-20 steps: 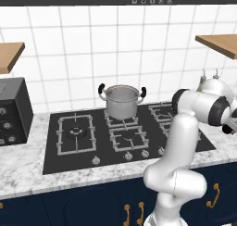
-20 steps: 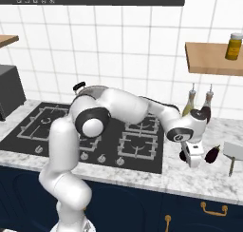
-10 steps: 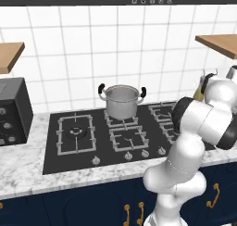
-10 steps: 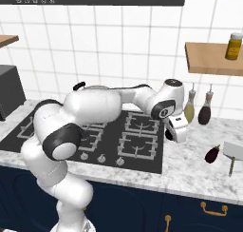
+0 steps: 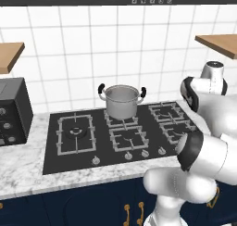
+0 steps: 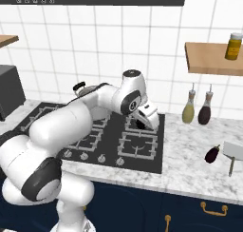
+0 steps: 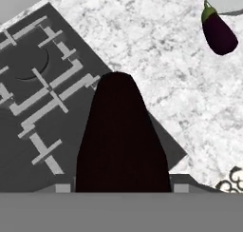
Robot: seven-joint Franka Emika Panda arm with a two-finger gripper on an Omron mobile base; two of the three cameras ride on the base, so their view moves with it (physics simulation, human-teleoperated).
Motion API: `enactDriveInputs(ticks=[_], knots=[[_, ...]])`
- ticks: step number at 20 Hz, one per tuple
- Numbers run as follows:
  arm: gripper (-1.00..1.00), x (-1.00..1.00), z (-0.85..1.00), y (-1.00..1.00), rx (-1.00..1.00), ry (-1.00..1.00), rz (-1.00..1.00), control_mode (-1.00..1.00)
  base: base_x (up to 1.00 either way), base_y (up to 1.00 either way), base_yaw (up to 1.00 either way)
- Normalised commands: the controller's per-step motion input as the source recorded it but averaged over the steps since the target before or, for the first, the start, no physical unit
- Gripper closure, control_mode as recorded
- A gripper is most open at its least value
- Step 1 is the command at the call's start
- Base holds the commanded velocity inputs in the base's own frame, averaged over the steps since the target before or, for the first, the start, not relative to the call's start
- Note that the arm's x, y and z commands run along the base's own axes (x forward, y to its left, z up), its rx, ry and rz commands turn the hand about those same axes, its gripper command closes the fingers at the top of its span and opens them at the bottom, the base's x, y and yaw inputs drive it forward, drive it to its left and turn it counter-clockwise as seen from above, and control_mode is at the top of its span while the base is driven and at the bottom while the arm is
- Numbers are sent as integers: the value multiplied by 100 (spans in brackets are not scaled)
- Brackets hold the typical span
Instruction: Put the avocado and eggplant in the pot. Retrieve the spatula and lightly stir the vegetables in the pot.
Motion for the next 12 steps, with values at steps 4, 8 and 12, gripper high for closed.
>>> enactDriveInputs(ticks=[4,8,12], knots=[[100,20,58,100,-2,-8,40,-100,0,0,0],[100,30,84,100,0,-6,35,-100,0,0,0],[100,58,60,100,-2,-1,30,-100,0,0,0]])
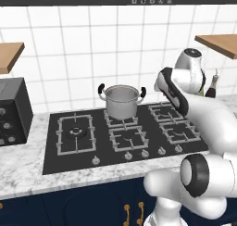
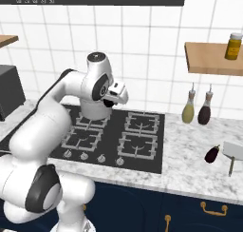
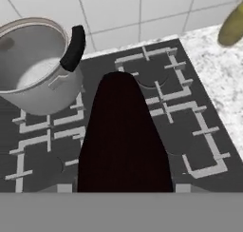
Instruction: Put the avocado and eggplant in the pot. Retrieve the spatula and lightly stir the vegetables in the pot.
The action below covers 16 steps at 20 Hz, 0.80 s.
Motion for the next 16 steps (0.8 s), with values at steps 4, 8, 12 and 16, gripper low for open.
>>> enactDriveInputs(ticks=[4,8,12,16], knots=[[100,77,20,100,-5,0,28,-100,0,0,0],[100,81,1,100,-6,0,24,-100,0,0,0],[100,91,0,94,-5,1,16,-100,0,0,0],[100,95,-17,68,-8,0,10,-100,0,0,0]])
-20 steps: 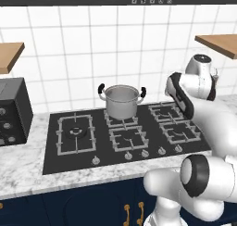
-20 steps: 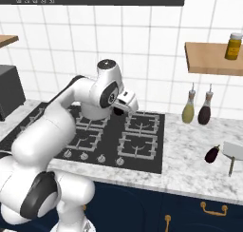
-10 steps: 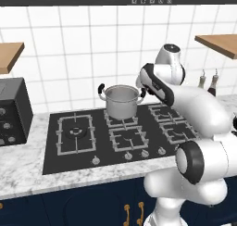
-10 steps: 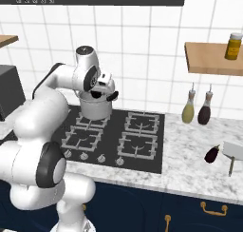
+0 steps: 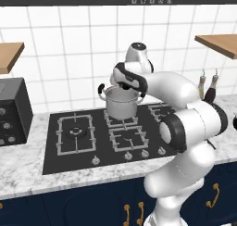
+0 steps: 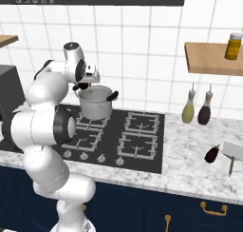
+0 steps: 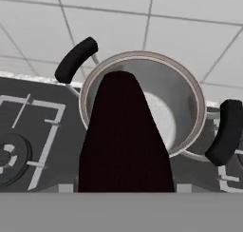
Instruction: Put the avocado and eggplant in the pot. Retrieve the spatula and lightly stir the vegetables in the pot.
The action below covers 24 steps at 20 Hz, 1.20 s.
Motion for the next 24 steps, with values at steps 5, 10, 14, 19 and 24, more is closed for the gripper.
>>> enactDriveInputs(ticks=[5,10,14,19,24], knots=[[100,68,-55,20,-14,0,0,-100,0,0,0],[100,50,-53,0,-8,0,0,-100,0,0,0],[100,50,-33,-9,1,0,0,-100,0,0,0],[100,37,-30,-21,5,0,0,-100,0,0,0],[100,13,-35,-26,7,0,0,-100,0,0,0]])
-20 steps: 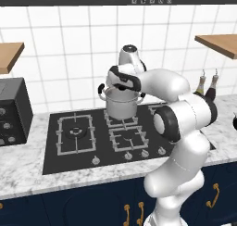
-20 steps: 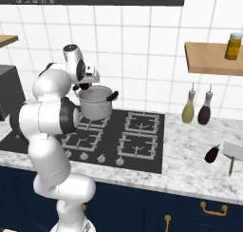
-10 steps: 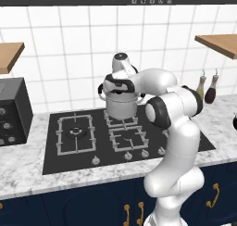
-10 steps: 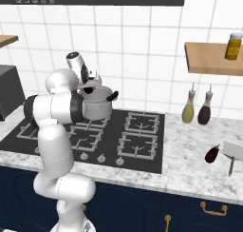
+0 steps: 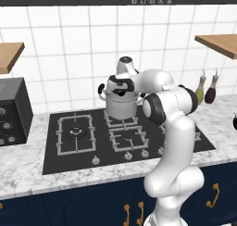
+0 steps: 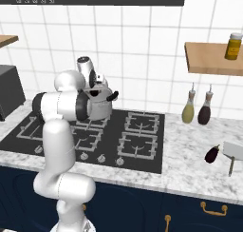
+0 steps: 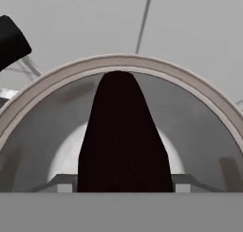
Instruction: Put the avocado and eggplant in the pot. Retrieve the spatula and lightly stir the vegetables in the pot.
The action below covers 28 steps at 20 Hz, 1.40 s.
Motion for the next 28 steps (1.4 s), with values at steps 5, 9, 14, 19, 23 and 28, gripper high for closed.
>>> enactDriveInputs(ticks=[5,9,14,19,23,28], knots=[[100,0,-40,-17,2,0,0,-100,0,0,0],[100,2,-42,-1,0,0,0,-100,0,0,0],[-100,0,-19,4,0,0,0,-100,0,0,0],[-100,0,7,1,0,-1,0,-100,0,0,0],[-100,0,44,7,0,0,0,-100,0,0,0],[-100,-8,72,9,0,0,0,-100,0,0,0]])
